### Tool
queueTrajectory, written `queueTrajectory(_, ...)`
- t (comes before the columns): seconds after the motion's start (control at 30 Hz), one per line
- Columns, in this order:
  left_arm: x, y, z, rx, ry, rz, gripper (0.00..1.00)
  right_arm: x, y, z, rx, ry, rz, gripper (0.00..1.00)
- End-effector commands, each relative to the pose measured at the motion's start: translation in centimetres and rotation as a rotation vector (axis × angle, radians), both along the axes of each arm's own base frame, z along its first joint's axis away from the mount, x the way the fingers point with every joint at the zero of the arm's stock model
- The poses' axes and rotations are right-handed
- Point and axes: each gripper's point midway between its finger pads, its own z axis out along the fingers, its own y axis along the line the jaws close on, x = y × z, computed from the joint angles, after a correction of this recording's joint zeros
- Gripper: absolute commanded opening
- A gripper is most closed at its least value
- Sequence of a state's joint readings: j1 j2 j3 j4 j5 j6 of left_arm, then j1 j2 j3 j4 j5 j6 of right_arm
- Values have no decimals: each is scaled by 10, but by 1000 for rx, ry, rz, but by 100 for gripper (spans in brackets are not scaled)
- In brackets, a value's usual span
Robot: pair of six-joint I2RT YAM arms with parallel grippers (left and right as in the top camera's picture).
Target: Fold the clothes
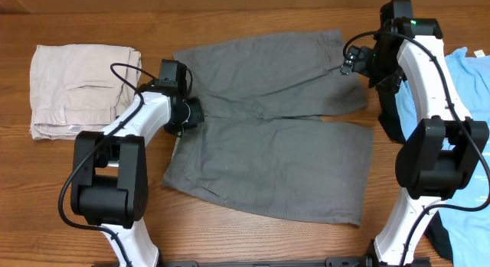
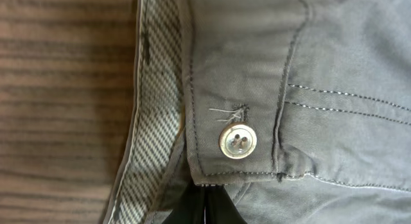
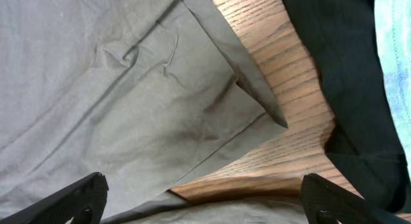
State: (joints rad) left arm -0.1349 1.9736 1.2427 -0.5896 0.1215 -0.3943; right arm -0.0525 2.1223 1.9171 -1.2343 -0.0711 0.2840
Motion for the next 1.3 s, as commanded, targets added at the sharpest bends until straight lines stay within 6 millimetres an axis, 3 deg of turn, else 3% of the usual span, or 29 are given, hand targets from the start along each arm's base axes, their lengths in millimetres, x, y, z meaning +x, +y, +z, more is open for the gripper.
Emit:
queueTrajectory(0.0,-5,28,-34,111,58,98,4,4,-2,15,-1,-42,-5,100)
queueTrajectory(0.2,6,51,-32,150,17,200,4,4,-2,15,-1,-42,-5,100)
queueTrajectory(0.37,16,32,-17,46,-7,177,4,4,-2,15,-1,-42,-5,100)
queueTrajectory(0.47,29,20,18,-2,-70,154,4,4,-2,15,-1,-42,-5,100)
queueTrajectory(0.7,46,-8,123,-30,-263,60,4,4,-2,15,-1,-42,-5,100)
queueTrajectory(0.8,49,-27,144,-29,-315,-13,4,4,-2,15,-1,-42,-5,100)
queueTrajectory(0.9,50,-43,140,-16,-323,-45,4,4,-2,15,-1,-42,-5,100)
queueTrajectory(1.0,52,-57,118,-3,-294,-74,4,4,-2,15,-1,-42,-5,100)
queueTrajectory(1.1,52,-68,84,9,-235,-97,4,4,-2,15,-1,-42,-5,100)
queueTrajectory(1.27,47,-68,27,39,-122,-105,4,4,-2,15,-1,-42,-5,100)
